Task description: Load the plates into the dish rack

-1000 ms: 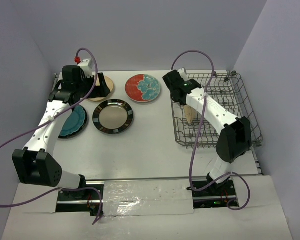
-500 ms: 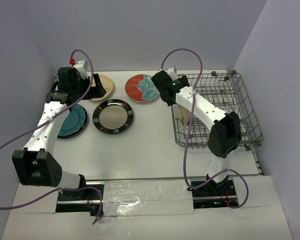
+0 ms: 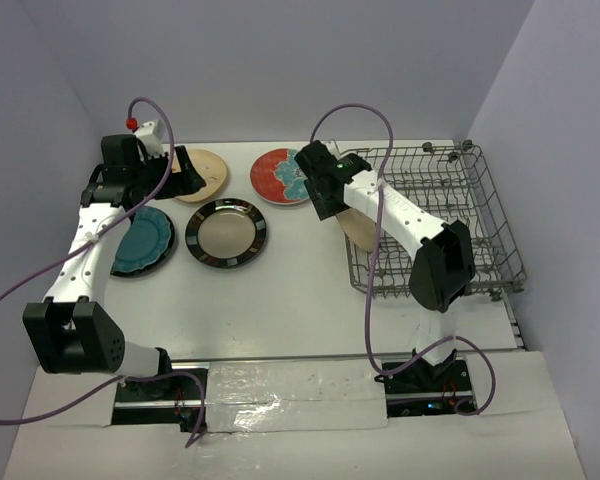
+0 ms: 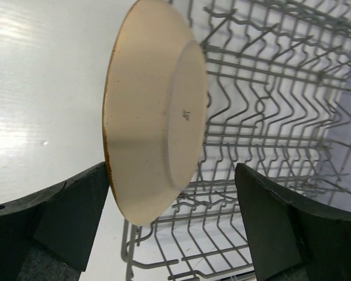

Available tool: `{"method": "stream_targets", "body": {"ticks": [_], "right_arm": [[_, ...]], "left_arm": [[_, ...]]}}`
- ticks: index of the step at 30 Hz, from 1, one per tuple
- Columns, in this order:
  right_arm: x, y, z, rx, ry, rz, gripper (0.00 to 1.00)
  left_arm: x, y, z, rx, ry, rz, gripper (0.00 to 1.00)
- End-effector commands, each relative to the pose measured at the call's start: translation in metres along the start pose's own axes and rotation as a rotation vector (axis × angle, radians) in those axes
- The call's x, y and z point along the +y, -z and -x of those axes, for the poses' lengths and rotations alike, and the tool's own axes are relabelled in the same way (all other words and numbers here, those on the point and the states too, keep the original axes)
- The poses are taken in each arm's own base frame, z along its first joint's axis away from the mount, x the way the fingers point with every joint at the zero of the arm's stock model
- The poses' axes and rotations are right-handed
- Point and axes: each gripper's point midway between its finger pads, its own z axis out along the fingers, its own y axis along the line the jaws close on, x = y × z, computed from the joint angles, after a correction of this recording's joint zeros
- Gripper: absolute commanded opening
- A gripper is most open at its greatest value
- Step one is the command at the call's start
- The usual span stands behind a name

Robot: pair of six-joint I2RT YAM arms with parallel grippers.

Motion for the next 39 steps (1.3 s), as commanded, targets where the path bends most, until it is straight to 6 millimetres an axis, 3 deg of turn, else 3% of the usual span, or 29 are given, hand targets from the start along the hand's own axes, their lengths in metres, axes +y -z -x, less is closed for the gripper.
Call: {"method": "stream_targets", "body": {"ticks": [1,2,9,13,16,19,21,23,24,25,26,29,35,37,38,39], "right_arm": [[0.014,0.012,0.011,-0.01,-0.036,0.102,0.93],[0.016,0.014,0.011,-0.009,-0.035,0.12,0.93],[0.028,0.036,0.028,-0.066,-0.064,0.255,0.99],[0.032,0.061,0.047,-0.151,-0.103,0.395,1.0],[0.017,0.086,0.068,-0.244,-0.156,0.491,1.0],[-0.007,0.094,0.082,-0.292,-0.229,0.535,1.0],[-0.02,0.097,0.085,-0.299,-0.275,0.614,1.0],[-0.025,0.104,0.085,-0.306,-0.305,0.695,1.0],[-0.034,0.098,0.083,-0.297,-0.326,0.691,1.0],[-0.04,0.101,0.084,-0.313,-0.342,0.688,1.0],[-0.042,0.1,0.083,-0.316,-0.346,0.686,1.0],[-0.044,0.098,0.078,-0.319,-0.359,0.692,1.0],[-0.041,0.097,0.074,-0.314,-0.355,0.717,1.0],[-0.043,0.099,0.074,-0.325,-0.353,0.729,1.0],[-0.043,0.1,0.073,-0.323,-0.354,0.735,1.0],[-0.043,0.101,0.073,-0.329,-0.355,0.74,1.0]], "left_arm": [[-0.017,0.007,0.015,-0.046,-0.007,-0.119,0.99],[-0.006,0.01,0.017,-0.053,0.003,-0.113,0.99],[0.0,0.007,0.015,-0.045,-0.039,-0.152,0.99],[0.011,0.002,0.017,-0.055,-0.151,-0.123,0.99],[0.027,-0.01,0.017,-0.052,-0.307,-0.089,0.98],[0.048,-0.025,0.01,-0.02,-0.474,-0.052,0.92],[0.063,-0.031,0.017,-0.046,-0.636,0.002,0.92],[0.076,-0.038,0.012,-0.041,-0.725,0.035,0.94],[0.088,-0.049,0.009,-0.018,-0.729,0.068,0.94],[0.094,-0.051,0.027,-0.028,-0.706,0.101,0.93],[0.102,-0.056,0.03,-0.004,-0.644,0.119,0.88],[0.116,-0.076,0.028,0.033,-0.296,0.079,0.84],[0.14,-0.104,0.037,-0.048,0.031,0.076,0.85],[0.155,-0.118,0.038,-0.04,0.119,0.054,0.84],[0.165,-0.129,0.028,-0.019,0.205,0.043,0.83],[0.174,-0.129,0.036,-0.037,0.242,0.03,0.83]]}}
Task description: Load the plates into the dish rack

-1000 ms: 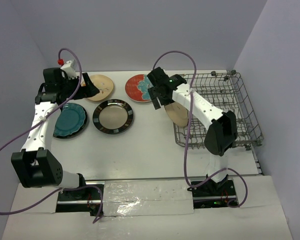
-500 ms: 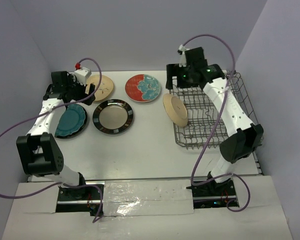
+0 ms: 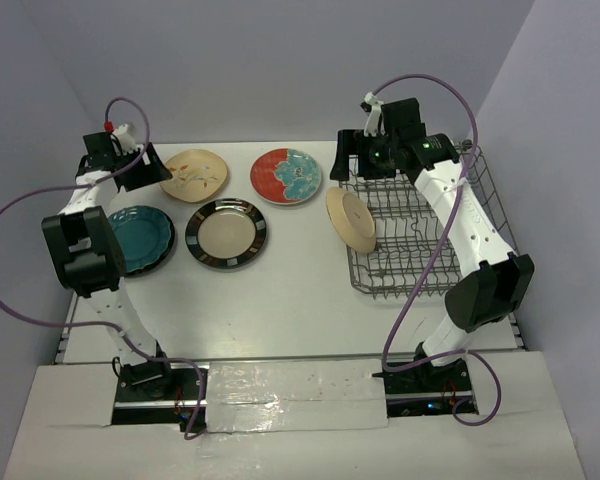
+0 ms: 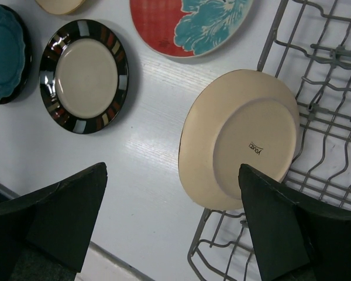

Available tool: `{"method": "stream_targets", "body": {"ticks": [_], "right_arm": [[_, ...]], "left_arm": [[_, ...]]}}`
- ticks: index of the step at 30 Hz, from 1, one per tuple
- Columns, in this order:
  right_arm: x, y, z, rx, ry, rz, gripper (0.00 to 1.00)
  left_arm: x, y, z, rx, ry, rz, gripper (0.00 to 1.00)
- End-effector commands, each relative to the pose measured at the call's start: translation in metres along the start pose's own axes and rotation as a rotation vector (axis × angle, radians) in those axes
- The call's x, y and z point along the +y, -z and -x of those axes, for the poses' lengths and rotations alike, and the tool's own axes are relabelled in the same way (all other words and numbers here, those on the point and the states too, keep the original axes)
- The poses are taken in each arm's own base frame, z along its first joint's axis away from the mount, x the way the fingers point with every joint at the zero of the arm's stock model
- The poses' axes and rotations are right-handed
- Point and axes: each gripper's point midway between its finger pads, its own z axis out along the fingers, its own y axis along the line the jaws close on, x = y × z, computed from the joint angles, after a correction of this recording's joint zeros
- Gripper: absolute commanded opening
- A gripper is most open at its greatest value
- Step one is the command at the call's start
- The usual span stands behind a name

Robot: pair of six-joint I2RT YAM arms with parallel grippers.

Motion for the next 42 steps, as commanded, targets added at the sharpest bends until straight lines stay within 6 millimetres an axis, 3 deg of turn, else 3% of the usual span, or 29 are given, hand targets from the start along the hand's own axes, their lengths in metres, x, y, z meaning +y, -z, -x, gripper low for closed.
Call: {"method": "stream_targets", "body": {"ticks": [1,2,3,5,7,8,10,13,14,17,21,26,28,32,35,36,42], "right_arm": [[0.013,0.022,0.016,-0.084,0.017,0.068,1.0],[0.013,0.022,0.014,-0.079,0.015,0.074,1.0],[0.014,0.023,0.015,-0.087,0.018,0.081,1.0],[0.013,0.022,0.013,-0.084,0.016,0.084,1.0],[0.012,0.022,0.012,-0.08,0.015,0.084,1.0],[0.011,0.021,0.012,-0.078,0.014,0.084,1.0],[0.01,0.021,0.012,-0.077,0.015,0.084,1.0],[0.009,0.02,0.011,-0.07,0.015,0.092,1.0],[0.009,0.019,0.01,-0.066,0.015,0.097,1.0],[0.008,0.016,0.009,-0.059,0.017,0.101,1.0],[0.009,0.015,0.008,-0.052,0.02,0.121,1.0],[0.009,0.013,0.009,-0.046,0.015,0.127,1.0],[0.009,0.012,0.009,-0.044,0.015,0.13,1.0],[0.009,0.011,0.009,-0.041,0.016,0.13,1.0],[0.01,0.012,0.008,-0.04,0.02,0.14,1.0],[0.01,0.013,0.008,-0.043,0.021,0.141,1.0],[0.009,0.018,0.01,-0.062,0.027,0.141,1.0]], "left_arm": [[0.003,-0.013,0.036,-0.086,0.216,-0.126,0.82],[0.009,-0.026,0.028,-0.061,0.28,-0.139,0.82],[0.016,-0.026,0.036,-0.077,0.3,-0.152,0.81],[0.022,-0.04,0.032,-0.068,0.352,-0.185,0.81],[0.029,-0.047,0.04,-0.082,0.357,-0.182,0.79],[0.036,-0.057,0.031,-0.062,0.376,-0.171,0.79],[0.039,-0.063,0.039,-0.073,0.373,-0.177,0.77],[0.042,-0.079,0.032,-0.044,0.398,-0.204,0.74],[0.044,-0.089,0.021,-0.014,0.421,-0.217,0.73],[0.046,-0.098,0.015,0.003,0.445,-0.229,0.7],[0.039,-0.103,0.011,0.015,0.472,-0.291,0.65],[0.037,-0.113,0.004,0.046,0.501,-0.31,0.51],[0.035,-0.114,0.001,0.058,0.515,-0.322,0.41],[0.033,-0.117,-0.005,0.08,0.544,-0.336,0.29],[0.03,-0.117,-0.007,0.085,0.577,-0.364,0.12],[0.028,-0.116,-0.005,0.08,0.584,-0.384,0.01],[0.025,-0.09,0.043,-0.018,0.561,-0.445,0.0]]}}
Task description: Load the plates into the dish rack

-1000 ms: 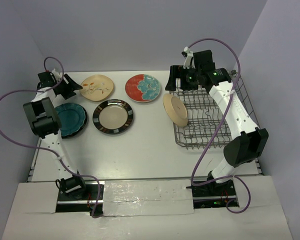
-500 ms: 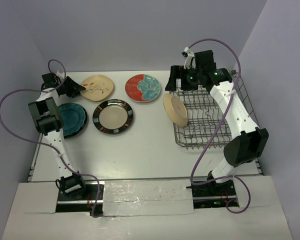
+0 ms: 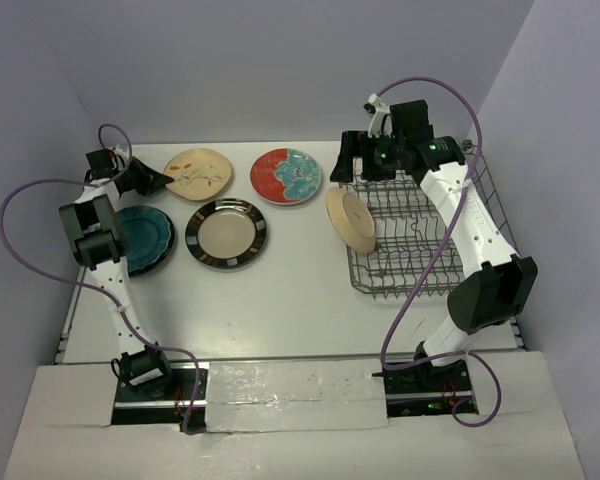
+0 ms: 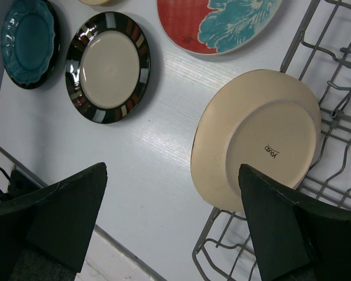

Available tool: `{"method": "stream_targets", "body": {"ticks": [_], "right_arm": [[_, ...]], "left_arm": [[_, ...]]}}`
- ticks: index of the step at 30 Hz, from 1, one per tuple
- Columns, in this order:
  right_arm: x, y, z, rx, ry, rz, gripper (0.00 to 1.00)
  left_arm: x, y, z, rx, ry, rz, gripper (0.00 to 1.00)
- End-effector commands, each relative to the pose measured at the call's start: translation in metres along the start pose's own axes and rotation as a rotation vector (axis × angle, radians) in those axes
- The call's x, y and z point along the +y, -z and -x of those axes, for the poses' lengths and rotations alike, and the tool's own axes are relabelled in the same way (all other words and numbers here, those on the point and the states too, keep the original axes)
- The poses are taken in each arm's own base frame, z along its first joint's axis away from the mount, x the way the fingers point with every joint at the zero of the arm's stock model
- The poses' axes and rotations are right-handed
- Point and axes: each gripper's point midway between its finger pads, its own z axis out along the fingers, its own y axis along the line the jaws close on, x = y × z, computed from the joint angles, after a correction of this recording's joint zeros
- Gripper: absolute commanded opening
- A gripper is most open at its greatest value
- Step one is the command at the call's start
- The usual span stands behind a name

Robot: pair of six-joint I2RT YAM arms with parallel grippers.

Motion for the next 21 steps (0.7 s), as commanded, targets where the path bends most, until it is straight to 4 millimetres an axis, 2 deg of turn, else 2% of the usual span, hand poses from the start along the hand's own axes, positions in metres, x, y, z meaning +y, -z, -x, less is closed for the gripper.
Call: {"method": "stream_targets", "body": {"ticks": [1,4,8,9,10,12,15,16,18,19,20,21], "right_arm": [[0.005,0.014,0.014,-0.071,0.035,0.027,1.0],[0.01,0.019,0.017,-0.094,0.037,0.048,1.0],[0.014,0.02,0.02,-0.107,0.035,0.068,1.0],[0.015,0.019,0.02,-0.107,0.037,0.072,1.0],[0.016,0.019,0.019,-0.105,0.034,0.081,1.0],[0.018,0.018,0.018,-0.11,0.028,0.094,1.0],[0.026,0.021,0.022,-0.132,0.029,0.132,1.0],[0.031,0.023,0.026,-0.142,0.03,0.153,1.0],[0.038,0.027,0.033,-0.161,0.042,0.176,1.0],[0.04,0.027,0.036,-0.163,0.04,0.186,1.0],[0.043,0.028,0.037,-0.164,0.043,0.195,1.0],[0.046,0.031,0.042,-0.175,0.049,0.204,1.0]], "left_arm": [[-0.053,0.024,0.038,-0.073,-0.092,-0.125,0.0],[-0.089,0.048,0.056,-0.123,-0.138,-0.169,0.0],[-0.123,0.077,0.07,-0.17,-0.155,-0.239,0.0],[-0.13,0.083,0.071,-0.175,-0.155,-0.256,0.0],[-0.147,0.095,0.072,-0.178,-0.16,-0.286,0.0],[-0.161,0.109,0.074,-0.201,-0.184,-0.319,0.0],[-0.194,0.132,0.062,-0.183,-0.238,-0.384,0.0],[-0.209,0.141,0.048,-0.156,-0.271,-0.408,0.0],[-0.219,0.147,0.029,-0.122,-0.351,-0.413,0.0],[-0.235,0.153,0.011,-0.091,-0.398,-0.428,0.0],[-0.236,0.154,-0.004,-0.052,-0.385,-0.416,0.0],[-0.249,0.165,-0.018,-0.054,-0.482,-0.42,0.0]]}}
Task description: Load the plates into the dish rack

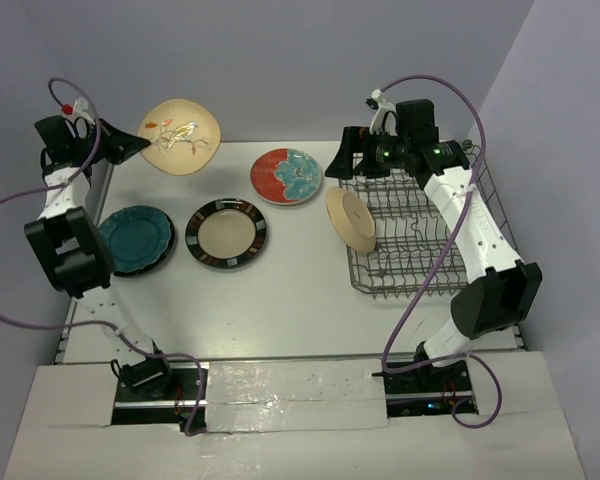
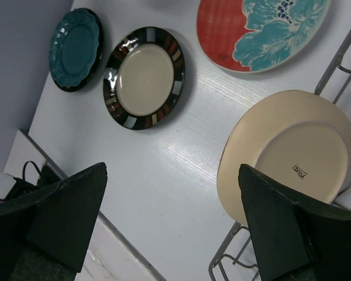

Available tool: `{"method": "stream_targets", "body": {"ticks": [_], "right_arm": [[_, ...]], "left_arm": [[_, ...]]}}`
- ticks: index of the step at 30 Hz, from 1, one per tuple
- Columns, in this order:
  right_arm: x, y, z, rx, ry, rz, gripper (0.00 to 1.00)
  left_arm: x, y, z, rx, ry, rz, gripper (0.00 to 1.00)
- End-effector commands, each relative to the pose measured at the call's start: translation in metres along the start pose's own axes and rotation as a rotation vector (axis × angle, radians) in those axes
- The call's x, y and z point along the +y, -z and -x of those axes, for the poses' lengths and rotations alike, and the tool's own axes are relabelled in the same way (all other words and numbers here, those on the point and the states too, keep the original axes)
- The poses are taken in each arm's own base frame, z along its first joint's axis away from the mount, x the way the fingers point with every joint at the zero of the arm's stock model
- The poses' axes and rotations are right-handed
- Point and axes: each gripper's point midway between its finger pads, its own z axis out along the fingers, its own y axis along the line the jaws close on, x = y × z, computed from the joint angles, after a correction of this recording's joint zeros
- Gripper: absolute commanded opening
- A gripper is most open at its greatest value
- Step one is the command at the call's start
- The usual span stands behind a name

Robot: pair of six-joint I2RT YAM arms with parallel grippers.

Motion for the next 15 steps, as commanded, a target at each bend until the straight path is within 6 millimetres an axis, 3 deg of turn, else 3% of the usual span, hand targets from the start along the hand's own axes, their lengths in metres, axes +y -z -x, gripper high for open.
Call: {"method": "stream_targets", "body": {"ticks": [1,3,5,6,10,13,15], "right_arm": [[0.031,0.019,0.034,-0.105,0.057,0.089,1.0],[0.04,0.02,0.033,-0.098,0.066,0.123,1.0],[0.051,0.019,0.029,-0.09,0.081,0.152,1.0],[0.055,0.021,0.027,-0.093,0.096,0.16,1.0],[0.076,0.018,0.011,-0.064,0.144,0.204,0.99],[0.087,0.012,-0.003,-0.027,0.179,0.226,0.96],[0.09,0.009,-0.012,-0.003,0.187,0.238,0.95]], "left_arm": [[-0.123,0.027,-0.047,0.149,-0.291,-0.238,0.0],[-0.128,0.031,-0.076,0.209,-0.322,-0.23,0.0],[-0.149,0.035,-0.11,0.261,-0.389,-0.273,0.0],[-0.163,0.037,-0.137,0.317,-0.382,-0.291,0.0],[-0.199,0.043,-0.196,0.409,-0.414,-0.384,0.0],[-0.233,0.05,-0.23,0.456,-0.425,-0.479,0.0],[-0.249,0.056,-0.242,0.481,-0.392,-0.515,0.0]]}}
